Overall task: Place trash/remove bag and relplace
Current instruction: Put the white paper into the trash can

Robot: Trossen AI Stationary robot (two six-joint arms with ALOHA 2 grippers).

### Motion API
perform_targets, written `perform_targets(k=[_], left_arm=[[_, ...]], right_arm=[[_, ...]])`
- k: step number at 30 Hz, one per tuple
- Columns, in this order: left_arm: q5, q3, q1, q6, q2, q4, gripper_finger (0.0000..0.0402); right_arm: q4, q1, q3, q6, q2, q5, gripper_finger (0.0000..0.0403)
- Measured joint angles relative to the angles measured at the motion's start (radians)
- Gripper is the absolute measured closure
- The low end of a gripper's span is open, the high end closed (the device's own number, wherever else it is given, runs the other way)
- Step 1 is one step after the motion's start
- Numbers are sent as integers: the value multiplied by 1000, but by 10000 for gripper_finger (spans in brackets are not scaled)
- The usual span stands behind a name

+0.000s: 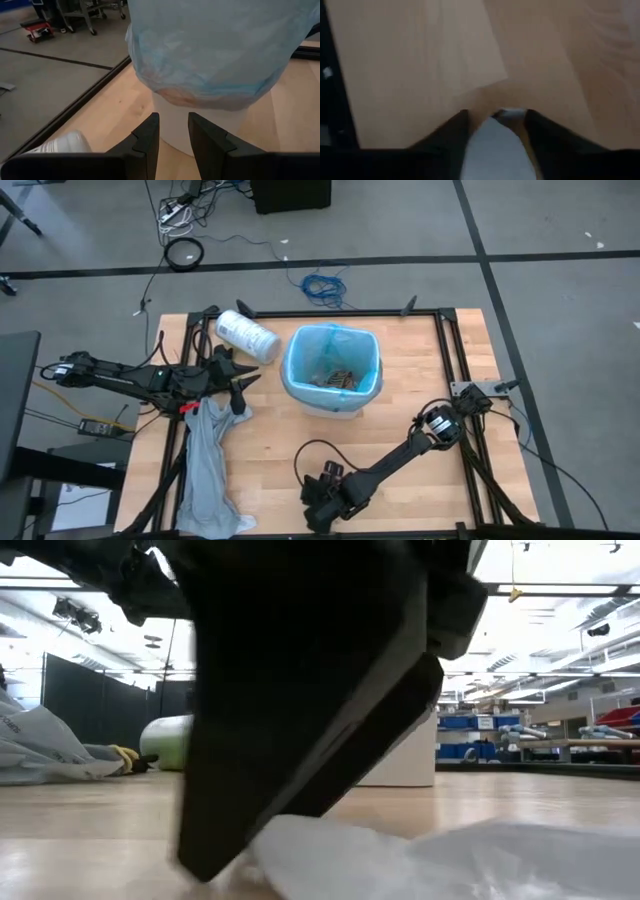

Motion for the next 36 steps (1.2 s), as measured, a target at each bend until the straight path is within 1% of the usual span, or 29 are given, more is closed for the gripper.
perform_targets(k=[1, 3, 4, 5, 9, 11, 14, 16, 20, 27, 29, 32, 36], left_arm=[[0, 0, 0, 0, 0, 0, 289], [0, 0, 0, 3, 0, 7, 289], [0, 0, 0, 4, 0, 7, 289], [0, 0, 0, 3, 0, 7, 289], [-1, 0, 0, 3, 0, 6, 289], [0, 0, 0, 3, -1, 10, 289], [22, 0, 0, 0, -2, 48, 289], [58, 3, 0, 0, -3, 76, 289], [105, 41, 0, 0, -4, 84, 289], [114, 123, 0, 3, -5, 82, 289], [114, 141, 0, 3, -5, 77, 289], [114, 162, 0, 3, -5, 79, 289], [112, 186, 0, 3, -5, 77, 289]], right_arm=[[-5, -1, -1, 3, -3, 0, 247], [-17, -2, -3, 7, -14, -10, 329], [-16, -4, -4, 7, -19, -23, 363], [-15, -4, -5, 5, -25, -27, 381], [-48, -8, -9, 37, -66, -39, 398], [-70, -17, -9, 28, -103, -37, 401], [-123, -32, -8, 1, -176, 11, 402], [-165, -43, -8, -30, -240, 69, 403], [-227, -68, -8, -99, -415, 217, 403], [-183, -114, -6, -268, -720, 571, 403], [-183, -137, -4, -341, -781, 641, 403], [-185, -199, -4, -459, -834, 662, 403], [-185, -303, -5, -595, -863, 614, 403]])
